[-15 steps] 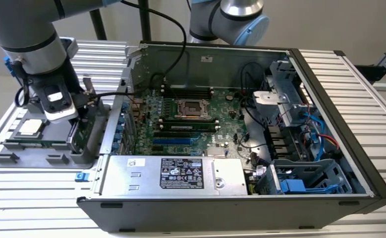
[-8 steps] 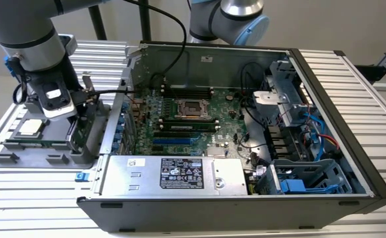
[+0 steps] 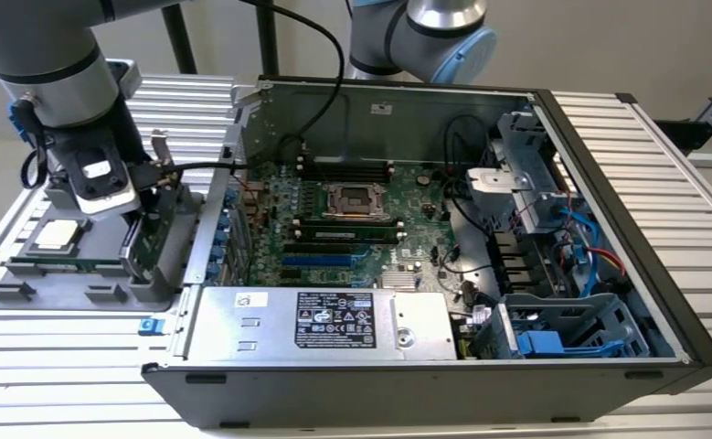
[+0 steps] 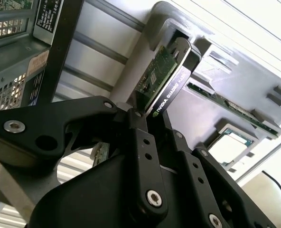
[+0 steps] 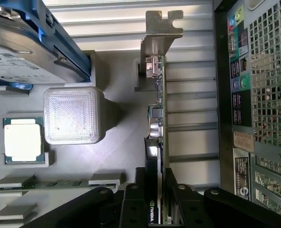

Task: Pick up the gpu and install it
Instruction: 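Pick up the gpu and move the gpu toward the slot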

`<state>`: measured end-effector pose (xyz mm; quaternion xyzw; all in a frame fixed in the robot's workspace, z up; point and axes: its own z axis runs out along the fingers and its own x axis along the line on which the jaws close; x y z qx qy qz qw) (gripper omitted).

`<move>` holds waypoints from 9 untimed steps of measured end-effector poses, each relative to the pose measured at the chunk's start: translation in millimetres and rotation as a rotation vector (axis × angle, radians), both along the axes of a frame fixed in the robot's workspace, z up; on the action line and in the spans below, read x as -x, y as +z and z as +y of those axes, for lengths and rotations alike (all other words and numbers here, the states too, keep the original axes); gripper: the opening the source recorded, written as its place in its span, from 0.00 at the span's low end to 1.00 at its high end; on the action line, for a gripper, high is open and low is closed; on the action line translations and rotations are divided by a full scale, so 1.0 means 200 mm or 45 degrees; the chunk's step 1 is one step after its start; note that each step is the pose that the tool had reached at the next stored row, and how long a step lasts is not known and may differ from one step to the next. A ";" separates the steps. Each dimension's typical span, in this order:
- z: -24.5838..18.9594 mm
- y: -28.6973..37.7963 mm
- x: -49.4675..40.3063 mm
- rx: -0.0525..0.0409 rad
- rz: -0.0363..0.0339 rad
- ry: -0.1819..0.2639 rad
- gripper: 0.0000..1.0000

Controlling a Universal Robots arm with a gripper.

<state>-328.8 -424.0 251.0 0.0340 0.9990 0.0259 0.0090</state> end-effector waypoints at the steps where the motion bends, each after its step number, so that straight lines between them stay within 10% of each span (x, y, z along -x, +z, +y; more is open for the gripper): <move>1: 0.000 0.002 0.000 0.000 0.0000 0.000 0.00; 9: 0.000 0.012 0.001 0.000 -0.0001 0.000 0.00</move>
